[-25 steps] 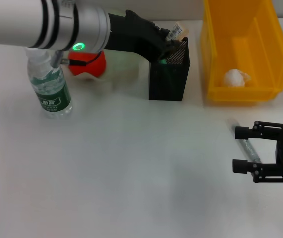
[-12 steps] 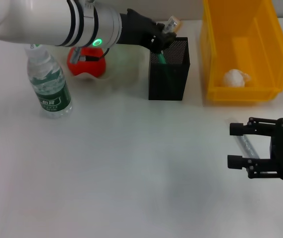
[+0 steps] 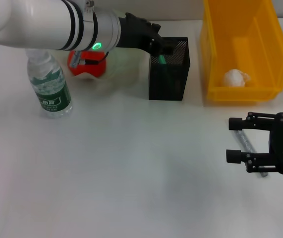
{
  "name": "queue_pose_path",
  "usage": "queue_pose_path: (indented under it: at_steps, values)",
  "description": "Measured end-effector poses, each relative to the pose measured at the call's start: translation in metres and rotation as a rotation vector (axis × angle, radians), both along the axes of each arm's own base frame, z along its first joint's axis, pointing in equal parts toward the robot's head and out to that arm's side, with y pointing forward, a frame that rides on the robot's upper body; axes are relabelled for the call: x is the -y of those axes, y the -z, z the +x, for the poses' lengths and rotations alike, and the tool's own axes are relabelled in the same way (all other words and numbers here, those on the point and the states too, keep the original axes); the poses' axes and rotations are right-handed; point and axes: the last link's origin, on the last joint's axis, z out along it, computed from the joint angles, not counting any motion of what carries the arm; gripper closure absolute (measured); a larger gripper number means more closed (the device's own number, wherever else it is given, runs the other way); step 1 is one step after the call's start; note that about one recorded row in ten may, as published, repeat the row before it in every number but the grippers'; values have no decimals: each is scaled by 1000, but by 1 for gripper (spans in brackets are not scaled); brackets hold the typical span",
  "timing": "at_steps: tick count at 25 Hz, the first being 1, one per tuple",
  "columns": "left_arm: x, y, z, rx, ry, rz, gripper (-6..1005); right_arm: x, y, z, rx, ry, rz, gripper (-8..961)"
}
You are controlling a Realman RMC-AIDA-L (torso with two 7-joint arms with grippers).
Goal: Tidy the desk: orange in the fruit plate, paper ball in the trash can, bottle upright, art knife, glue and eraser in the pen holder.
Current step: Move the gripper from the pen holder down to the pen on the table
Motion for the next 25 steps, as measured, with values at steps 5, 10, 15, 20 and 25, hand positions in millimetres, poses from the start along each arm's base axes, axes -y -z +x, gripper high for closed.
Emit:
queue_pose_path:
  at_steps: [5,10,15,20,25]
  values:
    - [14,-14,4,94,49,-4,488,-5,-8,-5,12,37,-9,195]
    - [57,-46,3,203,236,-55,294,-14,-29,-23,103,152,-39,195]
    - [87,-69,-23,266,289,-134,159,-25,-43,-52,309,326,-99,195]
    - [101,-85,-45,339,295,-162,159,-41,-40,-78,557,503,-146,195]
    - [126,-110,-83,477,348,-236,159,-61,-30,-86,739,659,-157,195]
